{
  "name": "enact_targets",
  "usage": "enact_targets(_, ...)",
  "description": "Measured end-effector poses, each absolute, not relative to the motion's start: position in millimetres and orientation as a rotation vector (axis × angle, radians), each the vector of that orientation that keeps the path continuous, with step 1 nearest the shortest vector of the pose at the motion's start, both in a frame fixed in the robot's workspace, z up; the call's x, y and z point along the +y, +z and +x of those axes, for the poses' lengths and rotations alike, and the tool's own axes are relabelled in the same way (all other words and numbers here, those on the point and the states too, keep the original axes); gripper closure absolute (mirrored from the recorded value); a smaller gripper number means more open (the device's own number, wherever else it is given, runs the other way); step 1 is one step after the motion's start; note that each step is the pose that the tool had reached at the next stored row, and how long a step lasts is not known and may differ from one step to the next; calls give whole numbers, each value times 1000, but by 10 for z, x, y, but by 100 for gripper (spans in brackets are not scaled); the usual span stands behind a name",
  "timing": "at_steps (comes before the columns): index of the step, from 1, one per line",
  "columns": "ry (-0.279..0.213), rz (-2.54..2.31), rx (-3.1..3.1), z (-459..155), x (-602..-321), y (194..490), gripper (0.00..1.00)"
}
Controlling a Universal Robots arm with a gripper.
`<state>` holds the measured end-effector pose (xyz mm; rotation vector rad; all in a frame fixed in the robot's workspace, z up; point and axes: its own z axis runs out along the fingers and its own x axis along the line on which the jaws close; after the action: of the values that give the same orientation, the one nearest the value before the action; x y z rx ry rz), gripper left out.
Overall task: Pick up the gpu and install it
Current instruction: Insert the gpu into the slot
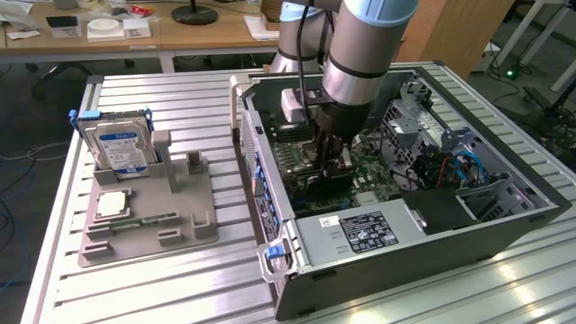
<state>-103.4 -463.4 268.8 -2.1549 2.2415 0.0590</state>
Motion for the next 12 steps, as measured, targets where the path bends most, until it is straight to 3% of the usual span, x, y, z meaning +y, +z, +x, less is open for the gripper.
enact_targets(6,57,-2154,2241,-1034,-4634,2749,67)
enact_targets(12,57,-2154,2241,-1034,-4634,2750,90)
